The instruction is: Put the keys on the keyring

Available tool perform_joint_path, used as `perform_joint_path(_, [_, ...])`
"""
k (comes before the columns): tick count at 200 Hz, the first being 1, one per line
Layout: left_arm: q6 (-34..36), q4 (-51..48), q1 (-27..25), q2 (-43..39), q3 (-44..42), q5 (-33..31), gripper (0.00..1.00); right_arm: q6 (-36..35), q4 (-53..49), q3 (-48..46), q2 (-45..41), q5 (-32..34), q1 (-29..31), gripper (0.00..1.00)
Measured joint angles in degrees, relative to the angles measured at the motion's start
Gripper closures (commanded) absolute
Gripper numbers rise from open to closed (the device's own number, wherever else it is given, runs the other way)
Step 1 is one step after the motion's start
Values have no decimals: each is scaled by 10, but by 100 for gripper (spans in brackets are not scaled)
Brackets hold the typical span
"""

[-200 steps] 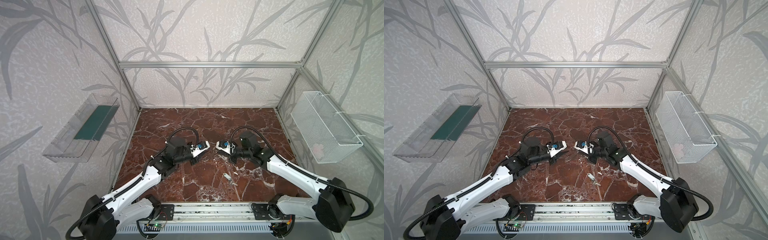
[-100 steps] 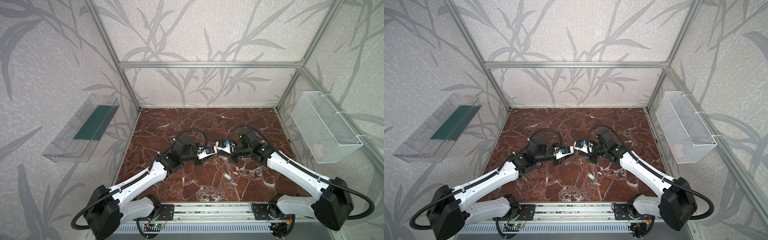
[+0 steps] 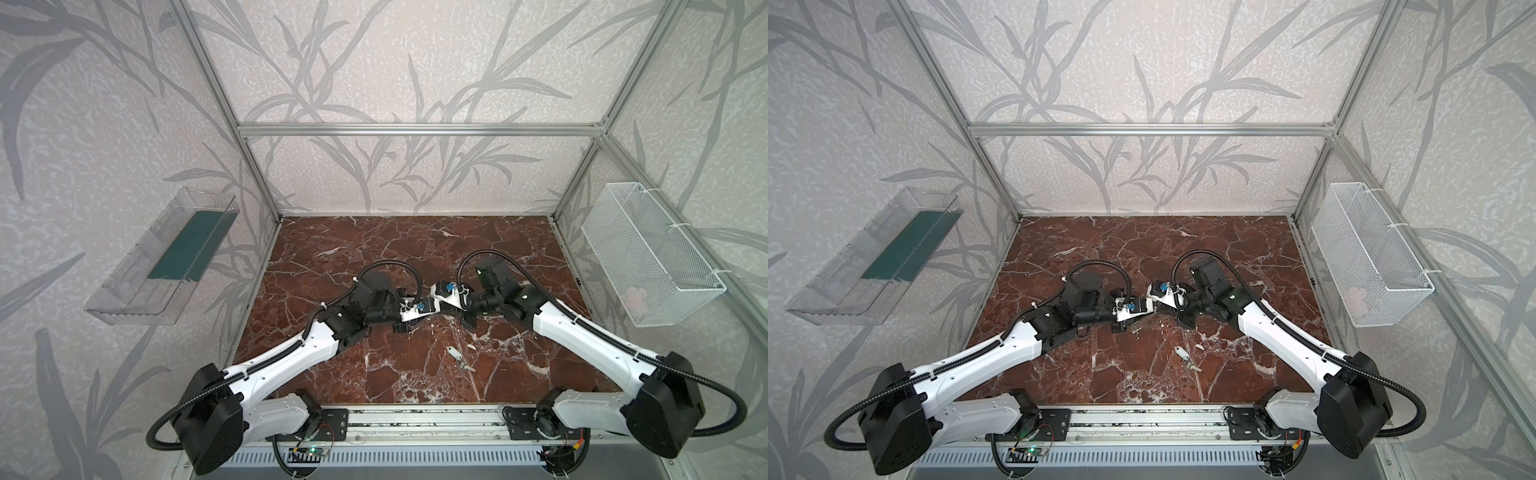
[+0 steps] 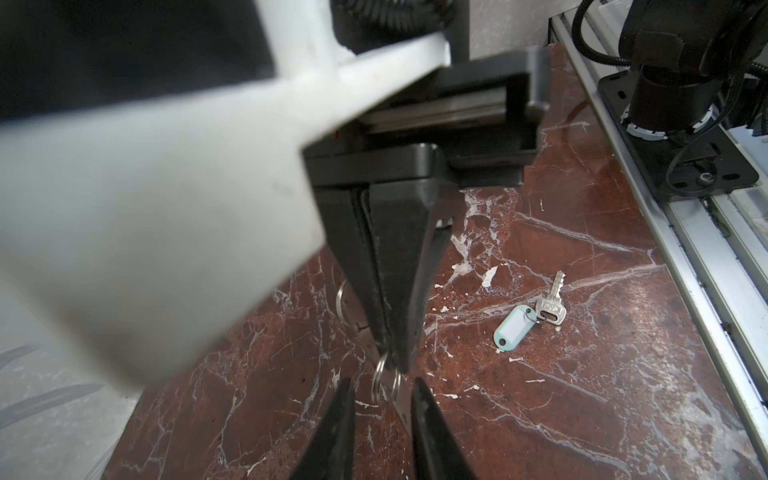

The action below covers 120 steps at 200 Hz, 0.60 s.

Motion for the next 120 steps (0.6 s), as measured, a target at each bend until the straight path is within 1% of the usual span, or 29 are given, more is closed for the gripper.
perform_joint_path(17, [-1,3,0,3,0,0,76,0,0,2,0,-6,0,100])
perform_joint_path(36, [-3,4,0,8,0,1,79,0,-2,3,1,-10,0,100])
perform_joint_path(57, [-3,6,-1,9,0,2,80,0,-8,3,2,-14,0,100])
perform_joint_path(75, [-4,7,-1,9,0,2,85,0,-11,3,3,-14,0,100])
perform_joint_path(120, [-9,16,-4,11,0,14,89,1,-12,3,3,-14,0,100])
